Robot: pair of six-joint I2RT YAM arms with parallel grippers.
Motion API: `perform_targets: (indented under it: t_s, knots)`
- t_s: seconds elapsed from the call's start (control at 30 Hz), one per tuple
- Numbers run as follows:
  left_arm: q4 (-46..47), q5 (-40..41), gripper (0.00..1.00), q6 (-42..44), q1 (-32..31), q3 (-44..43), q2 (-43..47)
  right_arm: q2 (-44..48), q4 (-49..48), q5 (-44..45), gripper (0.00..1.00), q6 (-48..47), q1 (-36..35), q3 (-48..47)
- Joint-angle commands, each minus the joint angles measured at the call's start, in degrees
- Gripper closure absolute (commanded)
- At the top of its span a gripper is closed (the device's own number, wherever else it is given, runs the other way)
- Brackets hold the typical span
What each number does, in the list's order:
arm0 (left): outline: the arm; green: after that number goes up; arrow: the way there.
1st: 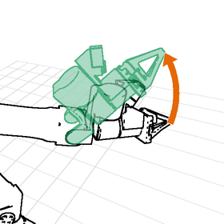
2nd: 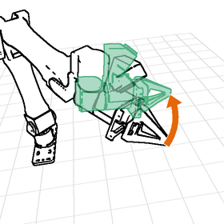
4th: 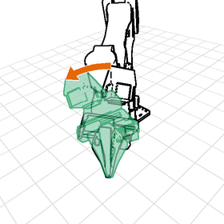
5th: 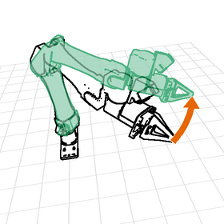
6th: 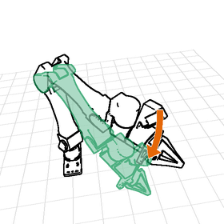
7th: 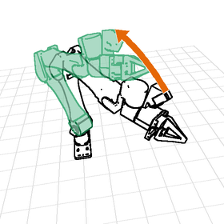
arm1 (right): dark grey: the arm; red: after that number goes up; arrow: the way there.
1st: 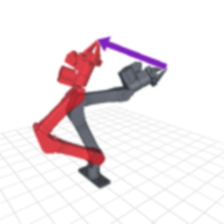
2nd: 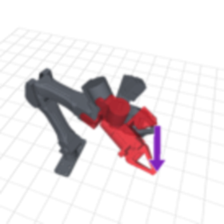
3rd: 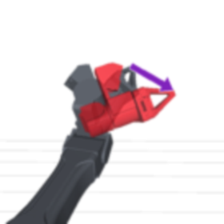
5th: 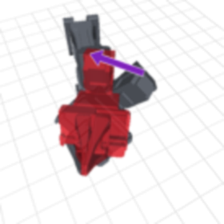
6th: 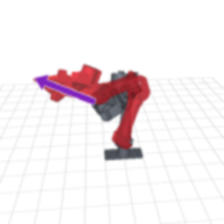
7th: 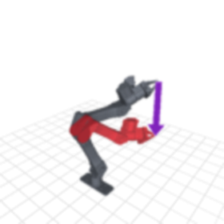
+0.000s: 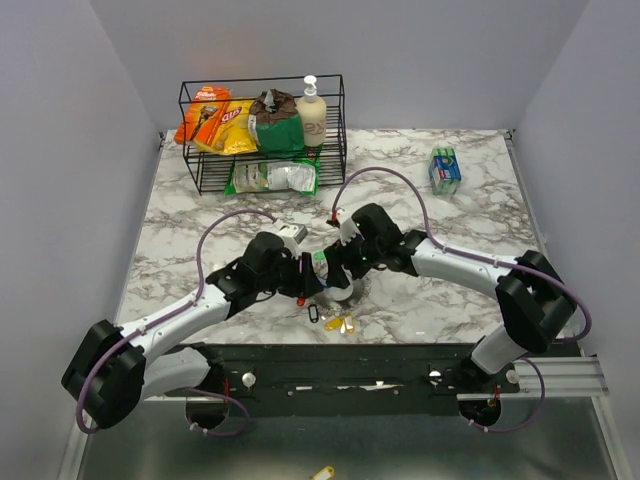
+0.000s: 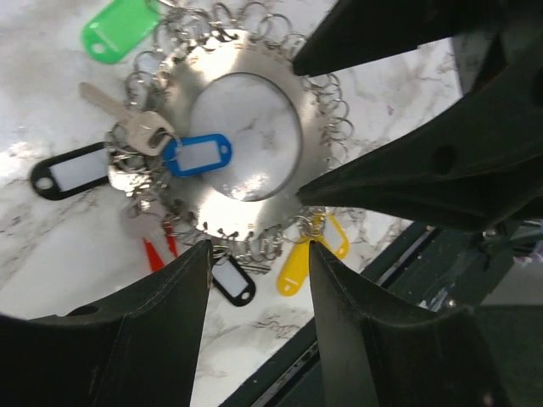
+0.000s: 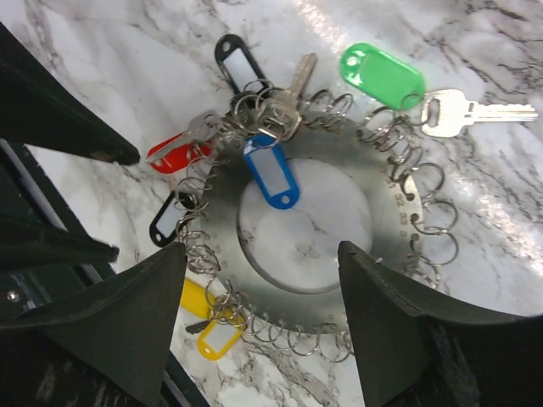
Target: Put the keys on the keyring
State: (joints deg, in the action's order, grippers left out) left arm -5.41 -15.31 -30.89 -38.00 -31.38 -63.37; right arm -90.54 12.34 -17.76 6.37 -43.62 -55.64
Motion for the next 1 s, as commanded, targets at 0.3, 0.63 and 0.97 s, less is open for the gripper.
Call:
perform_targets:
  t_s: [0.3,0.63,0.97]
  knots:
    - [7.1,0.8,0.48,-4.3,-3.9,5.9,-3.3,-1.4,-2.6,-4.9,0.21,-0.3,-0.5,0.4]
    - [10.5,-1.6,0.6,-10.0,-3.9,6.9,-3.9,-1.5,-2.8,3.9,0.22,5.8,-0.4,1.1]
    - [8.4,-0.6,0.6,-11.6,-3.9,5.4,-8.3,-0.9,-2.7,6.9,0.22,7.0,-0.2,1.3]
